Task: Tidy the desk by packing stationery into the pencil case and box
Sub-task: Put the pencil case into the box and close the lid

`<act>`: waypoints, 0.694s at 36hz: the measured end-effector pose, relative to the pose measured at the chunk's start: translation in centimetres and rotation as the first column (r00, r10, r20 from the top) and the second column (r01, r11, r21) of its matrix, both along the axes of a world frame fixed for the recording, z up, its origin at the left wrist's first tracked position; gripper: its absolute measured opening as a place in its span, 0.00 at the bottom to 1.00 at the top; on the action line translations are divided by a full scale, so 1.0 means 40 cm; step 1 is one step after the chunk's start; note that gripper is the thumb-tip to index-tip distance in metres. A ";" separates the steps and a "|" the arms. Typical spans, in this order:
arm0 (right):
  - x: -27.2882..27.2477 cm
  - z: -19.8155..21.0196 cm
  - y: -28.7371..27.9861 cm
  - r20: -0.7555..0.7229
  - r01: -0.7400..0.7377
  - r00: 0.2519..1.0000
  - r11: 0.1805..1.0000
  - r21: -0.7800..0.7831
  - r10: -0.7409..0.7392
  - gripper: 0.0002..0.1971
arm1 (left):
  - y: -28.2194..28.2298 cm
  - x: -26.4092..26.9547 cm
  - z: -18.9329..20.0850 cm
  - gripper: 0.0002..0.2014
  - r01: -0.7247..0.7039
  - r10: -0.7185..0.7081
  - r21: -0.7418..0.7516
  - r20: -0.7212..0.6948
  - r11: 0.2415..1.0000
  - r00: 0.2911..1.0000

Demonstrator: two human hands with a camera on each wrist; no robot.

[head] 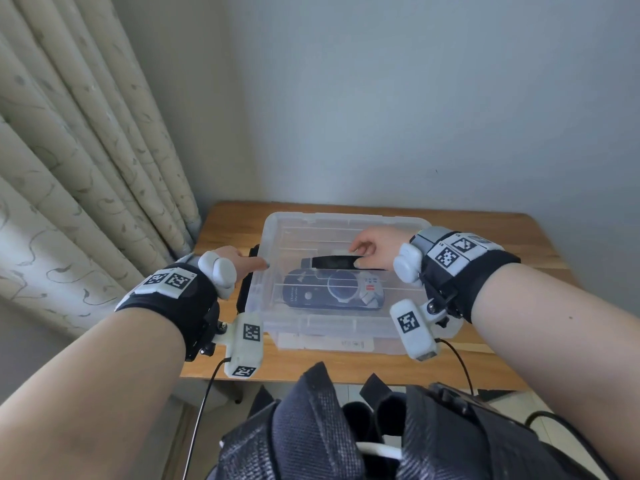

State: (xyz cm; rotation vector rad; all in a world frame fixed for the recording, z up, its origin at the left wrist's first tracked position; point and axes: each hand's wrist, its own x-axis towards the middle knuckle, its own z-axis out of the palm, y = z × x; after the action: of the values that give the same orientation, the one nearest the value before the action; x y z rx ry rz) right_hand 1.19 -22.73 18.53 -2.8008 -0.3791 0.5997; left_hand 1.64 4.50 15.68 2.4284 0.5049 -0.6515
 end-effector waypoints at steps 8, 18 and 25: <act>0.018 0.002 -0.143 0.129 0.335 0.932 0.941 0.051 -0.338 0.32 | 0.021 -0.007 -0.012 0.31 -0.230 0.206 -0.183 -0.143 0.956 0.968; 0.040 -0.055 -0.232 -0.358 0.804 0.569 0.592 0.053 -0.740 0.41 | 0.004 0.039 0.017 0.30 -0.284 0.265 -0.159 -0.128 0.946 0.956; 0.134 -0.016 -0.227 -0.490 0.801 0.564 0.584 0.130 -0.665 0.45 | -0.009 0.082 0.063 0.23 -0.311 0.288 -0.141 -0.164 0.940 0.944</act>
State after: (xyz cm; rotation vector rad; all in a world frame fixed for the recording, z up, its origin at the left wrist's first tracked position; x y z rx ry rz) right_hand 6.56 -31.81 17.87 -2.1041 0.7201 0.7495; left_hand 4.92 4.13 18.22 2.1016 0.8275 -0.7039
